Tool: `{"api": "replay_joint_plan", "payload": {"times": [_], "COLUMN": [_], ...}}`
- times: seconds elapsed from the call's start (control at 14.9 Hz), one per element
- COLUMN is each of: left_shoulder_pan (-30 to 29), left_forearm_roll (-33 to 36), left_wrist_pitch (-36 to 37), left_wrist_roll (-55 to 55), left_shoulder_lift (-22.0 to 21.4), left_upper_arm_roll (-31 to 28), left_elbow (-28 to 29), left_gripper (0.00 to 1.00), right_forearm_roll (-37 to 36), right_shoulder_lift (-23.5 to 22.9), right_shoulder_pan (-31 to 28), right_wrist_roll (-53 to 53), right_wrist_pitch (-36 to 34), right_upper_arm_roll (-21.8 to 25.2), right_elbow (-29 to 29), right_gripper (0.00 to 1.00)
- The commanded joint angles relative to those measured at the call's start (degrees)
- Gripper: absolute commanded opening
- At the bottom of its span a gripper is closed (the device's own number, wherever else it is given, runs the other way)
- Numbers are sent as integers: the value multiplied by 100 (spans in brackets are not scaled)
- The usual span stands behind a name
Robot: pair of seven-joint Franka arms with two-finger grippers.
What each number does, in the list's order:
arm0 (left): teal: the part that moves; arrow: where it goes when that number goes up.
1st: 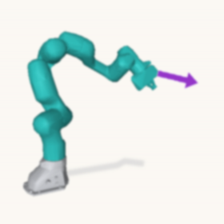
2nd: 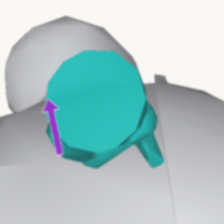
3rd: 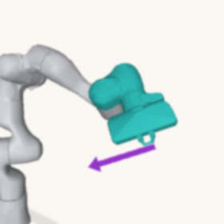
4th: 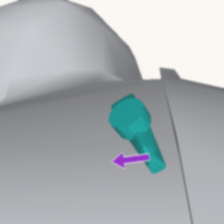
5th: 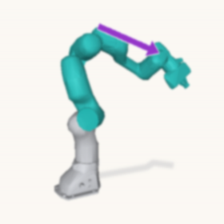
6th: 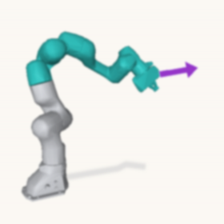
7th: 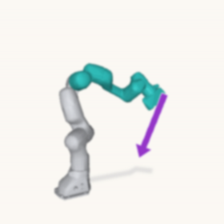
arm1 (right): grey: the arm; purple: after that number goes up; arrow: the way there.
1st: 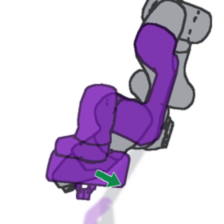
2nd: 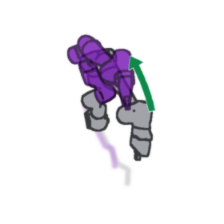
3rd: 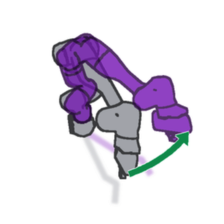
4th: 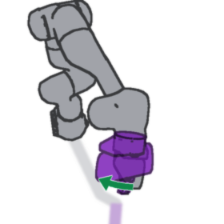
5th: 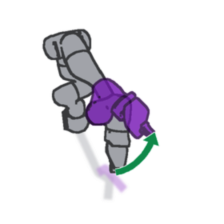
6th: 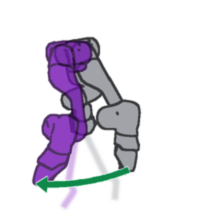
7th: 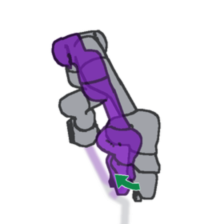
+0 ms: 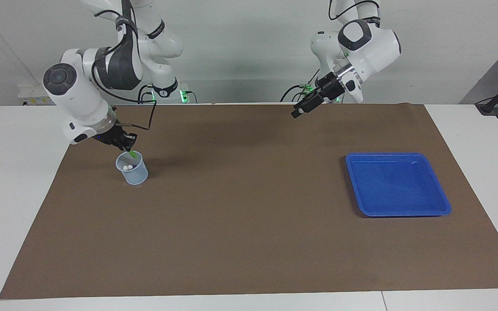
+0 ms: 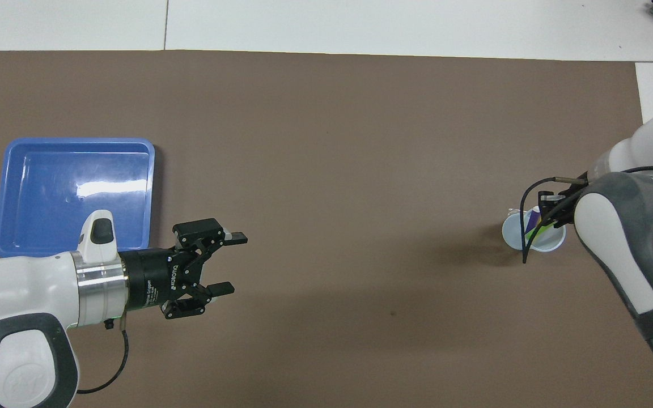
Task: Right arm passes pens to left for tray arrangement
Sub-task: 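Lift the green pen out of the cup toward the left gripper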
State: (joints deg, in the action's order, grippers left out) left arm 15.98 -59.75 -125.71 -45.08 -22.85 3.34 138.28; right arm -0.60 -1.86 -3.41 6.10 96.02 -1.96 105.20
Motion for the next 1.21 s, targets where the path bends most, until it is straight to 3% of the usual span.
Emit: {"api": "replay_joint_plan", "payload": {"times": [0.0,0.2,0.4,0.6,0.94,1.14], "left_shoulder_pan": [-33,-33,-24,46,125,362], "left_forearm_roll": [-81,-81,-81,-72,-81,-220], "left_wrist_pitch": [2,-85,-156,-331,-1261,-1316], "left_wrist_roll": [-334,-808,-1151,-1634,-2689,-2699], "left_shoulder_lift": [-106,-45,35,114,245,246], "left_upper_arm_roll": [-9,-9,9,9,491,510], "left_elbow": [41,-20,-170,-258,-267,-267], "left_gripper": [100,100,100,100,100,100], "right_forearm_roll": [51,260,1402,2106,3661,3926], "right_shoulder_lift": [72,125,195,195,441,538], "right_shoulder_pan": [-19,43,51,296,902,1648], "right_wrist_roll": [-328,-337,-136,732,1813,2631], "right_wrist_pitch": [-547,-917,-848,-559,994,2233], "right_upper_arm_roll": [-93,-286,-331,-463,-463,-463], "right_elbow": [-507,-947,-914,-869,-150,228], "right_gripper": [0,0,0,0,0,0]}}
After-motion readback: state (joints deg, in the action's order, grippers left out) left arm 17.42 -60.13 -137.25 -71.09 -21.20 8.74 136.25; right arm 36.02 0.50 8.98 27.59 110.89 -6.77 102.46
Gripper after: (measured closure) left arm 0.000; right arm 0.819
